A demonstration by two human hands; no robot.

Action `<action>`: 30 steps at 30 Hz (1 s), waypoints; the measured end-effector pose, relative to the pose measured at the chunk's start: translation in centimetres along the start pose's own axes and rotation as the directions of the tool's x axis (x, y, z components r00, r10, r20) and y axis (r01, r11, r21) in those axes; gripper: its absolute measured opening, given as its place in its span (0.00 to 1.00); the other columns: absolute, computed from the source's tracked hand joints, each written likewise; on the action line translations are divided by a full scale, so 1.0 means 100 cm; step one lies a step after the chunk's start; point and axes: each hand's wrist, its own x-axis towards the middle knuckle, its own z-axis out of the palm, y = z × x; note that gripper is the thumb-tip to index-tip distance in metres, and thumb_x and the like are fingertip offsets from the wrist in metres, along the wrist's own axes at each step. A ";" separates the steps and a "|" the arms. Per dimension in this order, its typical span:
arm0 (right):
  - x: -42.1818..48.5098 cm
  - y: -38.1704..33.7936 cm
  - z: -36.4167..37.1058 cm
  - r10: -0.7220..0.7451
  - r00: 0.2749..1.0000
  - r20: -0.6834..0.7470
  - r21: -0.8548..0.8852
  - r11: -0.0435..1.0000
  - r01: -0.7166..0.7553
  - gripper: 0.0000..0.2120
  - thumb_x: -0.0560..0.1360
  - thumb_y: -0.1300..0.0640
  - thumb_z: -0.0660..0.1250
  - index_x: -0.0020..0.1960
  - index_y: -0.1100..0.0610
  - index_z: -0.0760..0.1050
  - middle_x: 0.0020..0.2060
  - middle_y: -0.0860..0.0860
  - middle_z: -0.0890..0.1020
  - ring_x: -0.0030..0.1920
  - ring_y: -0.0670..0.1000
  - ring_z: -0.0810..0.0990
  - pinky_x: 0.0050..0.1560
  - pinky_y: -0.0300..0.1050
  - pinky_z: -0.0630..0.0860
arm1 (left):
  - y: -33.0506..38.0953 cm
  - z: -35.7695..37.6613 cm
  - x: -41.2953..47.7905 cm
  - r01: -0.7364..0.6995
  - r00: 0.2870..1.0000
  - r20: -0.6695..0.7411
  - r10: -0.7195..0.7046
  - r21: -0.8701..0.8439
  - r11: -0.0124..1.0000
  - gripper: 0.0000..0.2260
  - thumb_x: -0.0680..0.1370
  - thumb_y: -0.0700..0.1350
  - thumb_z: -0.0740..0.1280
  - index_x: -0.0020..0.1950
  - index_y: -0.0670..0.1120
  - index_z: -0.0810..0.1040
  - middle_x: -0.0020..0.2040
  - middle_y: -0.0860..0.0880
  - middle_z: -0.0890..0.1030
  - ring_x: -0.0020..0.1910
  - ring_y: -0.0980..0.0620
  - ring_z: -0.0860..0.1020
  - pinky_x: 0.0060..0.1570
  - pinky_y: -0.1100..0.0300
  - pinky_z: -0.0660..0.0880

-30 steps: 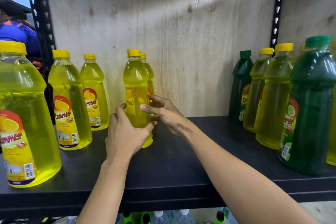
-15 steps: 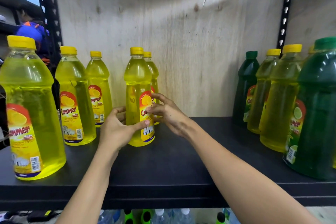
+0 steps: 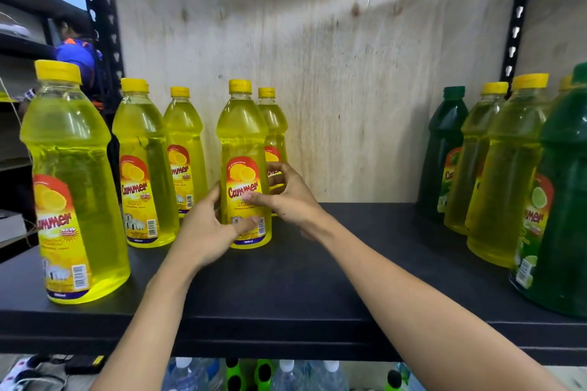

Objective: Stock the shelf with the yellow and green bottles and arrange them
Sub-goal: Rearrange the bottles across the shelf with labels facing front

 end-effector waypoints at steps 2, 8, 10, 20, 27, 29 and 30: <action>0.000 0.000 -0.004 0.019 0.999 0.042 -0.021 1.000 -0.018 0.37 0.66 0.57 0.81 0.70 0.48 0.66 0.59 0.51 0.80 0.58 0.52 0.81 0.59 0.56 0.80 | -0.001 0.001 -0.002 -0.030 1.000 0.008 0.029 0.130 0.991 0.46 0.62 0.55 0.81 0.75 0.55 0.63 0.62 0.54 0.77 0.60 0.50 0.77 0.58 0.49 0.78; -0.002 -0.003 -0.008 -0.008 0.999 0.037 -0.128 0.992 0.013 0.40 0.63 0.53 0.83 0.68 0.46 0.64 0.59 0.51 0.80 0.57 0.54 0.82 0.57 0.58 0.81 | -0.004 -0.002 0.000 0.015 0.998 0.056 -0.020 0.094 0.995 0.49 0.63 0.47 0.82 0.78 0.54 0.59 0.67 0.51 0.77 0.63 0.49 0.77 0.60 0.44 0.77; -0.003 -0.004 -0.008 -0.010 0.999 0.042 -0.131 0.991 0.016 0.40 0.64 0.52 0.83 0.68 0.45 0.63 0.59 0.52 0.79 0.58 0.54 0.82 0.57 0.59 0.81 | -0.005 -0.002 0.000 0.013 0.998 0.060 -0.018 0.084 0.996 0.50 0.64 0.46 0.82 0.79 0.55 0.57 0.67 0.52 0.77 0.63 0.50 0.78 0.61 0.45 0.77; -0.044 -0.039 -0.041 -0.005 1.000 0.027 -0.216 0.976 0.011 0.38 0.68 0.53 0.80 0.72 0.46 0.65 0.59 0.50 0.78 0.58 0.53 0.80 0.56 0.53 0.81 | 0.018 0.012 -0.026 -0.081 0.970 -0.189 0.153 0.344 0.936 0.54 0.64 0.56 0.80 0.81 0.50 0.50 0.77 0.45 0.62 0.75 0.43 0.63 0.70 0.47 0.65; -0.157 -0.099 -0.124 -0.255 0.929 -0.268 -0.344 0.926 0.155 0.12 0.71 0.53 0.77 0.54 0.49 0.81 0.46 0.47 0.84 0.44 0.46 0.84 0.48 0.40 0.82 | 0.075 0.073 -0.073 -0.612 0.690 -0.257 0.676 0.291 0.735 0.24 0.72 0.48 0.72 0.68 0.52 0.74 0.61 0.50 0.72 0.62 0.51 0.72 0.65 0.62 0.67; -0.185 -0.114 -0.145 -0.322 0.890 -0.322 -0.406 0.897 0.177 0.08 0.72 0.55 0.76 0.51 0.51 0.82 0.43 0.47 0.85 0.42 0.44 0.84 0.45 0.38 0.81 | 0.099 0.108 -0.089 -0.643 0.733 -0.159 0.662 0.155 0.750 0.19 0.72 0.48 0.72 0.62 0.55 0.77 0.57 0.55 0.74 0.58 0.59 0.73 0.60 0.61 0.72; -0.195 -0.120 -0.156 -0.355 0.866 -0.352 -0.440 0.880 0.182 0.07 0.72 0.56 0.76 0.50 0.52 0.82 0.41 0.46 0.85 0.41 0.43 0.83 0.44 0.37 0.81 | 0.110 0.125 -0.096 -0.627 0.768 -0.097 0.633 0.088 0.774 0.18 0.72 0.48 0.73 0.61 0.59 0.77 0.55 0.58 0.75 0.55 0.63 0.74 0.56 0.61 0.73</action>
